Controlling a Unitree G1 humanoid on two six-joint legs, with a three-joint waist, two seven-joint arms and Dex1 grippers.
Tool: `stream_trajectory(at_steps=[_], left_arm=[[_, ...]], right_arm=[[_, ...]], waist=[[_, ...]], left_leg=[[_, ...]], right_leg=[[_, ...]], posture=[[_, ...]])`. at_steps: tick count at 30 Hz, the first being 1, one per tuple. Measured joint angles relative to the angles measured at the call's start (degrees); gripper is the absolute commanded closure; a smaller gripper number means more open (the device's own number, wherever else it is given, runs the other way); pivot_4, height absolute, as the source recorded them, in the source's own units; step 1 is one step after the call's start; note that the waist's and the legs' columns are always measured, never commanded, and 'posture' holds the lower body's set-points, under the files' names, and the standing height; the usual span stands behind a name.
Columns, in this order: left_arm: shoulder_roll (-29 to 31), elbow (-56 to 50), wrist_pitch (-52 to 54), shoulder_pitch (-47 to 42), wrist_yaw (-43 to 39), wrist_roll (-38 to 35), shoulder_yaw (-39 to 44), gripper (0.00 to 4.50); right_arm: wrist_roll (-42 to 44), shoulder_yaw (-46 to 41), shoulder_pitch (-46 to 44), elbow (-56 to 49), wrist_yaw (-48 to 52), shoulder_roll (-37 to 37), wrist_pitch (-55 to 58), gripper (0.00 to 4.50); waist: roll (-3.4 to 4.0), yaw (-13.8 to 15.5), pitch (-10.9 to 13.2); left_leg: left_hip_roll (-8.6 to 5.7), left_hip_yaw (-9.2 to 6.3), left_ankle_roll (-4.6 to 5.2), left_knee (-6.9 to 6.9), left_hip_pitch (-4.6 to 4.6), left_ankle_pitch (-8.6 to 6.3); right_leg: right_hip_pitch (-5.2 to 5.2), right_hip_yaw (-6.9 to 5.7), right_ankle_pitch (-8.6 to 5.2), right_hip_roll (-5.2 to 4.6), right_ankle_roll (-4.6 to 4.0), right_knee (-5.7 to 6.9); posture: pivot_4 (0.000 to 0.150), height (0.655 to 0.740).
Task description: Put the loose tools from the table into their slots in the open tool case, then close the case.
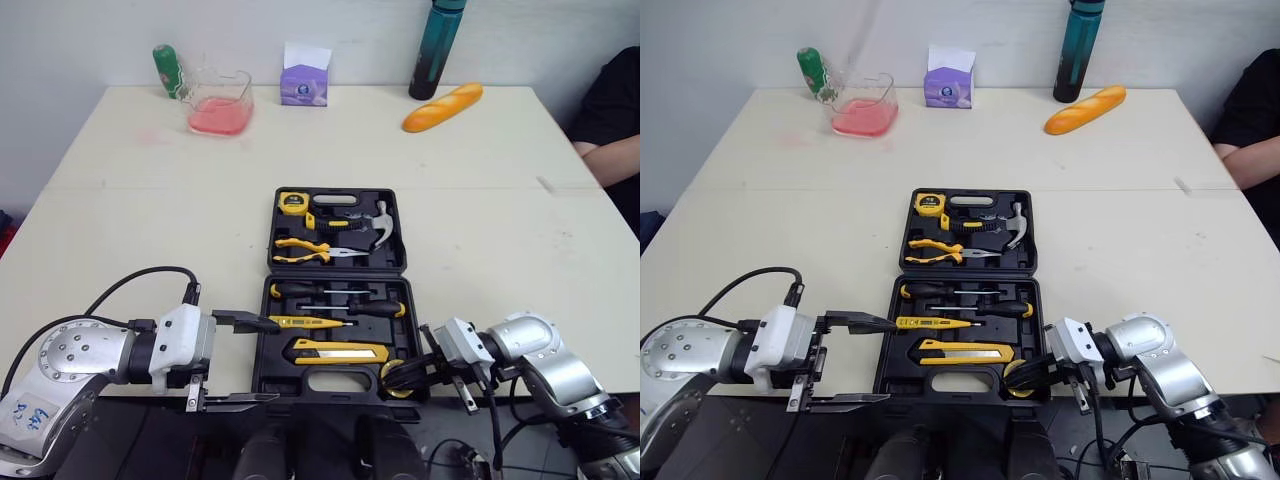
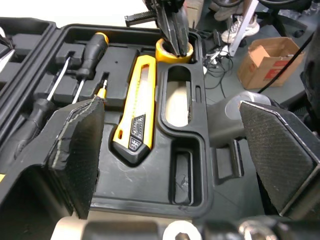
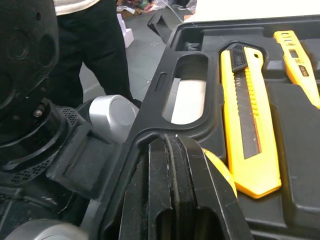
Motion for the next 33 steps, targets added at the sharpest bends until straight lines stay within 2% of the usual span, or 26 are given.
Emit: stream_trajectory(at_steps=[3,9,12,20,23,27,33], left_arm=[[0.2,-0.1,0.2,1.3,0.1,0.0,1.0,0.0],[0.2,-0.2,1.0,3.4,0.9,0.0,2.3,0.0],[0.2,-0.3,1.7,3.9,1.7,-0.2,2.9,0.0],[0.2,-0.6,3.1,4.1,3.1,-1.2,4.4,0.0],[0.2,0.0,5.2,4.1,3.5,-2.8,6.8,0.0],[0.0,2.7,4.7,3.7,5.5,-1.4,8.9,0.0],[-0.3,10.3,1.2,1.1,8.9,3.7,11.2,0.0]], right_arm=[[-1.2,1.1,-0.9,1.9,0.3,0.4,-4.7,4.47],[-1.1,1.8,-0.8,3.4,0.0,0.9,-4.4,4.47],[-0.8,2.0,-0.9,4.7,0.4,1.4,-5.2,4.47],[0.5,1.4,-1.1,2.7,0.2,0.1,-1.1,4.47],[2.5,-2.1,0.0,-1.1,-1.8,-3.4,5.1,4.47],[5.7,-9.1,-0.1,-4.4,-4.7,-5.5,9.2,4.47],[3.1,-14.2,-4.5,0.8,-10.0,-6.3,9.1,4.47]], waist=[[-0.4,-0.2,-0.3],[-0.83,0.0,-0.8],[-0.8,0.0,-0.8],[-0.58,0.1,-0.7],[-0.26,0.3,-0.5],[-0.15,0.2,-0.4],[-0.14,0.0,-0.4]], left_leg=[[0.14,0.0,-0.12,-0.01,0.11,-0.06],[0.37,-0.05,-0.25,0.0,0.28,-0.15],[0.59,-0.1,-0.37,-0.06,0.92,-0.46],[0.61,-0.13,-0.41,-0.08,0.89,-0.53],[0.54,-0.13,-0.36,-0.08,0.75,-0.53],[0.61,-0.12,-0.42,-0.15,0.72,-0.54],[0.6,0.2,-0.44,-0.24,0.71,-0.52]], right_leg=[[0.09,-0.03,-0.04,0.1,-0.07,-0.02],[0.29,0.03,-0.08,0.03,-0.25,-0.09],[0.96,0.03,-0.18,0.01,-0.48,-0.23],[0.92,0.15,-0.24,-0.07,-0.59,-0.21],[0.79,0.14,-0.24,-0.16,-0.59,-0.2],[0.71,0.1,-0.26,-0.01,-0.63,-0.2],[0.39,-0.03,-0.28,0.09,-0.66,-0.04]], posture=[[0.15,0.74],[0.15,0.74],[0.15,0.74],[0.15,0.74],[0.15,0.74],[0.15,0.74],[0.15,0.74]])
